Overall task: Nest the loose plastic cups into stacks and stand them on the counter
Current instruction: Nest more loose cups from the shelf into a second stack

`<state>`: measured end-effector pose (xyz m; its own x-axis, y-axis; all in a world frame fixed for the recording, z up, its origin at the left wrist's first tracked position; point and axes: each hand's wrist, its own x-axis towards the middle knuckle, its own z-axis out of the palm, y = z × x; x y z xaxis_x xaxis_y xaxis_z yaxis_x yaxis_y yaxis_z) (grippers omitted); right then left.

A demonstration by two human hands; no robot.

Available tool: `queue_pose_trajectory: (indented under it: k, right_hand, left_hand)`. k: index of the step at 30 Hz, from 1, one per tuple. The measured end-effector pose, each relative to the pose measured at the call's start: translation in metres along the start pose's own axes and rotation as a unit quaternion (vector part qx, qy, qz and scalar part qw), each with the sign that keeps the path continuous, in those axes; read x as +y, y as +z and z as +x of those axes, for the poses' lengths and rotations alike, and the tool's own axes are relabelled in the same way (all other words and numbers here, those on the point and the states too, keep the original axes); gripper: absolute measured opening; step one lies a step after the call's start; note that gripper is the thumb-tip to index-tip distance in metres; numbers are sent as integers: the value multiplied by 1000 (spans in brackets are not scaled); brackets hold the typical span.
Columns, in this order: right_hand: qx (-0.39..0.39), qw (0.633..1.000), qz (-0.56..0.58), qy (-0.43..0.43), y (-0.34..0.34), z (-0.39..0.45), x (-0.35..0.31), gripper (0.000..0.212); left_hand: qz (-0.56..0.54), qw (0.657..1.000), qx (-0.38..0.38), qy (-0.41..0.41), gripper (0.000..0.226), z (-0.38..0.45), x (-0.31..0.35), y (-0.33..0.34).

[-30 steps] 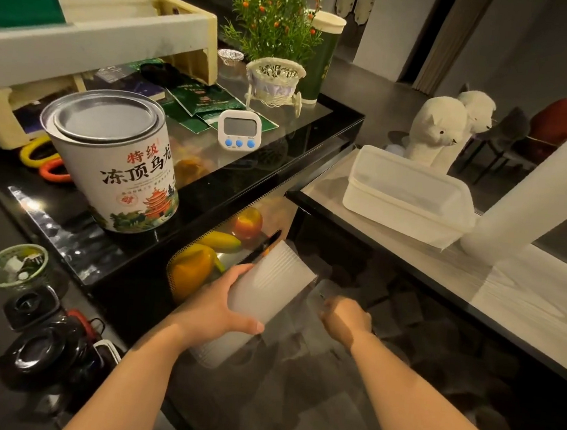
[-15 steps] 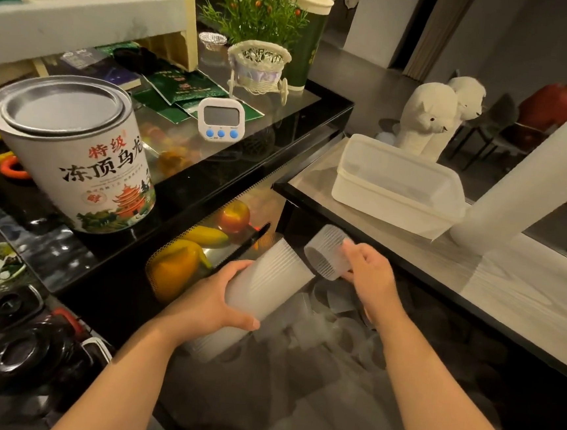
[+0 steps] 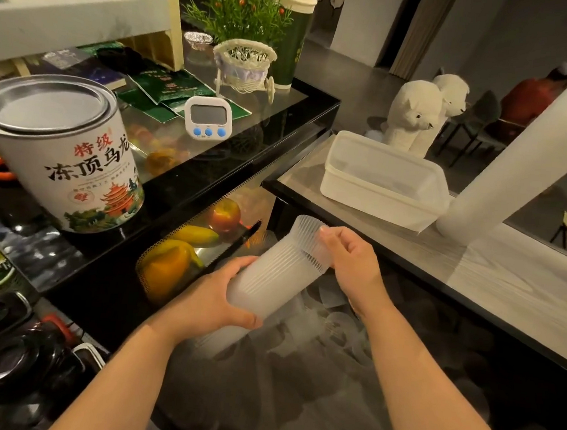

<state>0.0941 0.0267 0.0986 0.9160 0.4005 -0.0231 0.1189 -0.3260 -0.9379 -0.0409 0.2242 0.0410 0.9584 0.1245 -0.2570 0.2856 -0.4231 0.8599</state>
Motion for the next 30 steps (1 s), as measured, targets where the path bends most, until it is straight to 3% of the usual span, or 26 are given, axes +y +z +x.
queue_pose_trajectory:
  k: [8,15,18,20,21,23,26,28,30]
  right_hand:
    - [-71,992,-91,-50,16,-11,-5,31]
    - [-171,982,-74,-39,28,-21,-11,44]
    - [-76,995,67,9,49,-14,11,45]
    - [-3,998,39,50,68,-12,30,32]
    - [-11,998,-24,61,76,-14,38,26]
    - [-115,976,-175,62,91,-23,48,32]
    - [-284,884,-370,2,114,-31,61,44]
    - [-307,836,-454,-7,125,-34,67,47]
    - [-299,814,-499,6,132,-36,70,42]
  left_hand:
    - [-27,999,34,2,93,-3,3,0]
    - [-24,997,76,-14,100,-9,-4,-6]
    - [-46,994,94,-20,97,-14,-3,-10]
    - [-64,991,112,-17,97,-15,-2,-13]
    - [-76,989,124,-13,97,-16,-2,-14]
    - [-95,985,146,-5,98,-18,-1,-18]
    - [-108,981,162,-7,98,-21,-2,-21]
    - [-118,978,168,-17,99,-23,-6,-22]
    - [-124,978,165,-28,100,-26,-10,-22]
